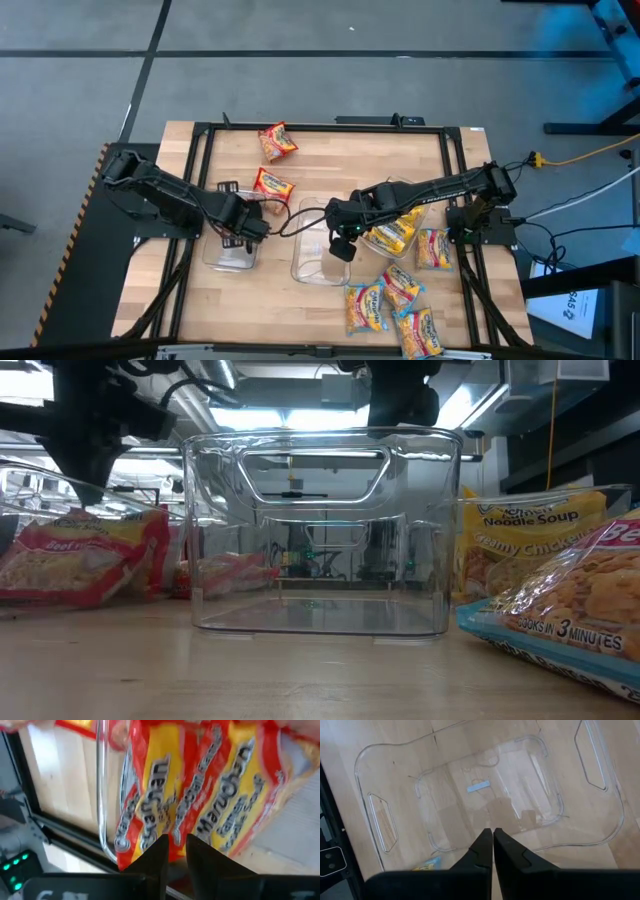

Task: Sort Maruchan noodles
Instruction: Put the red noodle pack into the left transparent bin

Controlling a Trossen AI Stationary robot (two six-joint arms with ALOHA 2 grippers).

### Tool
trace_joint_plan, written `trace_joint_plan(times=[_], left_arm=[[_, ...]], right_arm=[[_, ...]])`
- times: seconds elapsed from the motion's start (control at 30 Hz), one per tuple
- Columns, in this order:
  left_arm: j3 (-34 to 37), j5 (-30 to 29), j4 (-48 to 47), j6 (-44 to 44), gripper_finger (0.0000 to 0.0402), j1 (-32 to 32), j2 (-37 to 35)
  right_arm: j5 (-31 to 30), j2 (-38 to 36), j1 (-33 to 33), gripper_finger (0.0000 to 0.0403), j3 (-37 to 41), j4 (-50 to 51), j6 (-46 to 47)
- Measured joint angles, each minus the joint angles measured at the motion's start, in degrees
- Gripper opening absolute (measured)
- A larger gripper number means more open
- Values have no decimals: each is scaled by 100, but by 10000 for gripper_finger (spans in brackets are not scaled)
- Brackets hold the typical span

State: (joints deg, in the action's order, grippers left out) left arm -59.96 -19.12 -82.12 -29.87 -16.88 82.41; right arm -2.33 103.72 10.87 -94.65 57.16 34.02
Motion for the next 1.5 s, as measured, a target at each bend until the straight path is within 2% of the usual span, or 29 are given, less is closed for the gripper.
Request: trace_joint_plan(times=[0.1,0.17,0.3,0.43,0.53,0.6,0.67,0.8,0.87,0.97,1.07,1.23,1.4,1.5], left_arm=[[-44,216,-202,-109,60,0,-113],[-229,85,-448,-209,60,-4,-211],[-891,-1061,-733,-292,60,60,-452],[-1632,-2174,-606,364,59,381,-656],[-2044,-2841,97,1127,55,957,-763],[-2203,-2867,891,1860,54,1472,-781],[-2236,-2296,1649,2679,54,2119,-806],[-2048,-444,2535,3934,54,3687,-792],[-1884,177,2649,4211,54,4558,-671],[-1718,790,2878,4351,54,5833,-430],[-1711,1705,3225,4203,54,6773,-25],[-1707,2209,3807,3922,54,7276,815],[-1707,2744,3892,3895,56,7175,1642],[-1700,2663,3867,3880,73,7059,2045]], right_arm=[[0,0,0,14,-2,-2,0],[-19,0,0,14,-2,-2,0],[-380,0,-1,14,-1,-19,7],[-713,0,-2,14,0,-79,13],[-1077,0,-43,14,-2,-256,13],[-1345,0,-110,14,-1,-411,6],[-1582,0,-223,14,-1,-520,0],[-1590,0,-503,14,0,-573,-6],[-1488,0,-651,14,-1,-518,-119],[-1295,0,-854,14,0,-357,-424],[-1079,0,-1078,14,-2,-272,-700],[-792,0,-1453,14,-1,-491,-870],[-424,0,-1738,14,-2,-805,-897],[13,0,-1857,14,-1,-975,-1044]])
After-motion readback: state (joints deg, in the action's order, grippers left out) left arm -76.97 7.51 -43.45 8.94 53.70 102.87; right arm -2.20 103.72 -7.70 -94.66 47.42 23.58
